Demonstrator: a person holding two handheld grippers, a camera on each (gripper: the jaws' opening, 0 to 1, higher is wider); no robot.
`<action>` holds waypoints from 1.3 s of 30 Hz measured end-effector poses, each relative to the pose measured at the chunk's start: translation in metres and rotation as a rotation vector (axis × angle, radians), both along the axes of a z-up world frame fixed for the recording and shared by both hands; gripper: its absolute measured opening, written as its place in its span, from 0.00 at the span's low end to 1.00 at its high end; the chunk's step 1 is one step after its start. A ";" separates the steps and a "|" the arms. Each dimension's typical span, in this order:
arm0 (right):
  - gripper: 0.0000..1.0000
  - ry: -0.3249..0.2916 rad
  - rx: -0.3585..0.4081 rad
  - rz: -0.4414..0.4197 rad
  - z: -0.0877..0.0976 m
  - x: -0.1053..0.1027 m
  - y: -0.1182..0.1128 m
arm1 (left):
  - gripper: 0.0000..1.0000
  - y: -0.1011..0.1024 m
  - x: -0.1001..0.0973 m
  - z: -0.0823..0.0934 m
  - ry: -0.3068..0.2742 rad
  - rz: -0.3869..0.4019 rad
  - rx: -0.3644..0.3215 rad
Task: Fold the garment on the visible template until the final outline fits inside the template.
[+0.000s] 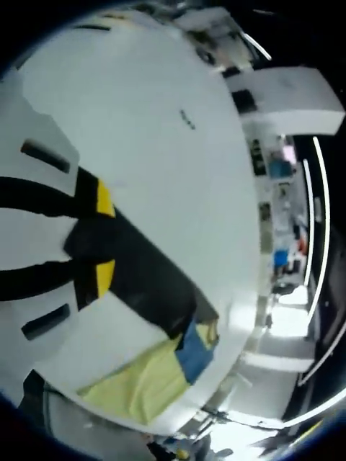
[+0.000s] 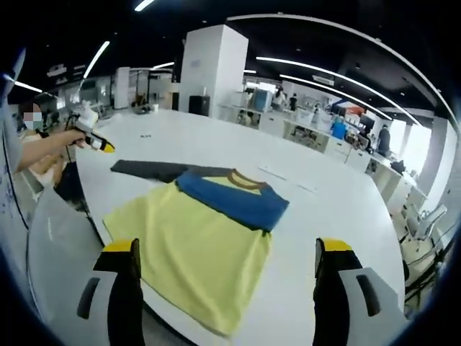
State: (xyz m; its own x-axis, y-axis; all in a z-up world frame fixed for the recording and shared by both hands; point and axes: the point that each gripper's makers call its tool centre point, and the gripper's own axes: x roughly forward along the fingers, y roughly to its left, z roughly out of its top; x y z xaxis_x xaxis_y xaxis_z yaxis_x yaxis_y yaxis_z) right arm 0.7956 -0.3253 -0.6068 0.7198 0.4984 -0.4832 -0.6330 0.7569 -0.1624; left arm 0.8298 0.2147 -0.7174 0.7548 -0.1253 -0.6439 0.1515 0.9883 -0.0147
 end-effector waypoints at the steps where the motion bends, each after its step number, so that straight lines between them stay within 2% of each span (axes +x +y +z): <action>1: 1.00 0.001 0.000 -0.001 0.000 0.000 0.001 | 0.19 0.002 0.000 -0.005 0.016 0.005 0.004; 4: 1.00 0.007 -0.008 -0.005 -0.002 -0.001 0.002 | 0.19 0.006 0.004 -0.019 0.046 0.006 -0.007; 7: 1.00 0.008 -0.009 -0.007 -0.001 -0.001 0.004 | 0.20 0.008 0.006 -0.026 0.059 0.013 -0.015; 9: 1.00 0.011 -0.012 -0.008 -0.002 -0.001 0.007 | 0.19 0.011 0.009 -0.029 0.064 0.008 0.008; 13: 1.00 0.016 -0.016 -0.009 -0.003 -0.002 0.009 | 0.19 0.022 0.015 -0.033 0.076 0.012 0.042; 18: 1.00 0.024 -0.020 -0.011 -0.004 -0.003 0.012 | 0.18 0.027 0.021 -0.040 0.097 0.007 0.034; 34: 1.00 0.034 -0.033 -0.023 -0.005 -0.004 0.013 | 0.19 0.031 0.026 -0.060 0.165 -0.003 0.023; 39: 0.98 0.026 -0.033 -0.022 -0.002 -0.002 0.013 | 0.16 0.032 0.026 -0.059 0.156 0.012 0.015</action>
State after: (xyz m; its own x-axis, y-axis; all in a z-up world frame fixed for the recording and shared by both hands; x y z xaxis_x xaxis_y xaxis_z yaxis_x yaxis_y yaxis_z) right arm 0.7937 -0.3120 -0.6090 0.7172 0.4662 -0.5180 -0.6207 0.7653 -0.1705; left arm 0.8557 0.2465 -0.7766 0.6468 -0.1064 -0.7552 0.1369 0.9903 -0.0222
